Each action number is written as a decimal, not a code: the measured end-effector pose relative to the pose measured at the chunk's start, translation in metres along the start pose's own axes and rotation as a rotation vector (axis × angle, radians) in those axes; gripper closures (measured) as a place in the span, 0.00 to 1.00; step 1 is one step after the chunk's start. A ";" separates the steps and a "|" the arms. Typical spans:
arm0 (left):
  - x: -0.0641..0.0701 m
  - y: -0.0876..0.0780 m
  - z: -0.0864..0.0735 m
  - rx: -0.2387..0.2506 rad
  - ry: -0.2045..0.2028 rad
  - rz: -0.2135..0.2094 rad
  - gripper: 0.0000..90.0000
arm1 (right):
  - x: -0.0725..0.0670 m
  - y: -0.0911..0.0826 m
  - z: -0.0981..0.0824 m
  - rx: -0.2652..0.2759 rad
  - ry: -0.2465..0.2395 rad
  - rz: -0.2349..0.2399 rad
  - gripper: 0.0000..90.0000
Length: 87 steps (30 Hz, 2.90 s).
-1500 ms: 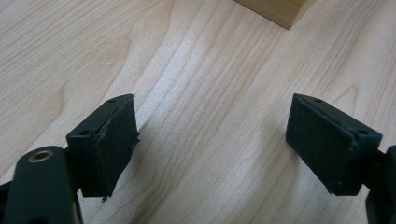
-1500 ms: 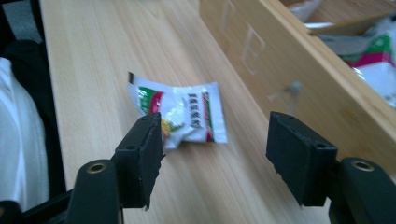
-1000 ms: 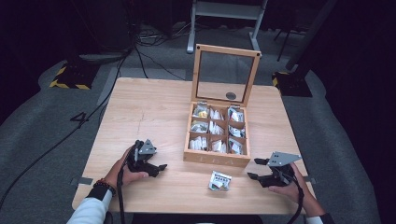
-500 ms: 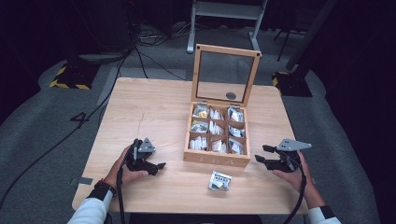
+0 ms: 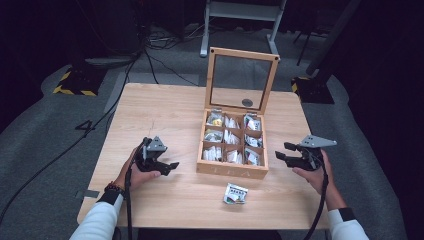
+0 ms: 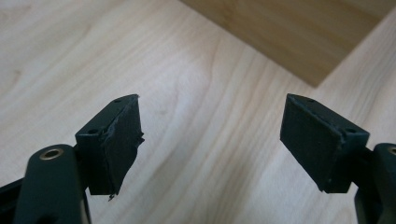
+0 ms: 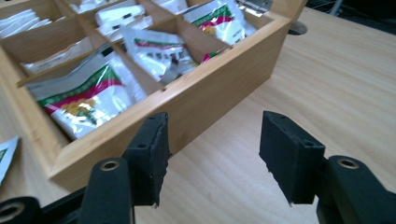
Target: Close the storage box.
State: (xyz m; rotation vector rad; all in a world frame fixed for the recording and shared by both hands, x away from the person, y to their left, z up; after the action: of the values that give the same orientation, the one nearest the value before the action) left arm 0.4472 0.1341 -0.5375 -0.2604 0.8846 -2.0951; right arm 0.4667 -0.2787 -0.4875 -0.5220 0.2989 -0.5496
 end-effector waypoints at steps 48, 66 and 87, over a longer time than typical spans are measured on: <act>-0.027 0.054 0.156 0.142 -0.008 0.064 0.26 | 0.061 0.045 0.088 0.036 0.075 -0.065 0.43; -0.025 0.093 0.200 0.104 -0.048 0.120 0.26 | 0.087 0.070 0.105 0.025 0.133 -0.097 0.37; -0.034 0.126 0.206 0.048 -0.097 0.143 0.27 | 0.102 0.097 0.105 0.010 0.192 -0.077 0.37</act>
State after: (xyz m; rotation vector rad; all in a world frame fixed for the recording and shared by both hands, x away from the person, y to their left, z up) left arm 0.6426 0.0051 -0.4675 -0.2633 0.7721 -1.9524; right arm 0.6328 -0.2245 -0.4663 -0.4728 0.4600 -0.6777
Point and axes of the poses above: each handheld gripper's, and its own axes: y roughly forward along the jaws, z roughly out of its top, x roughly to its right, the point moved 9 cm from there along y, roughly forward along the jaws, and after that the axes turned 15 degrees about z, right-handed, at the moved point
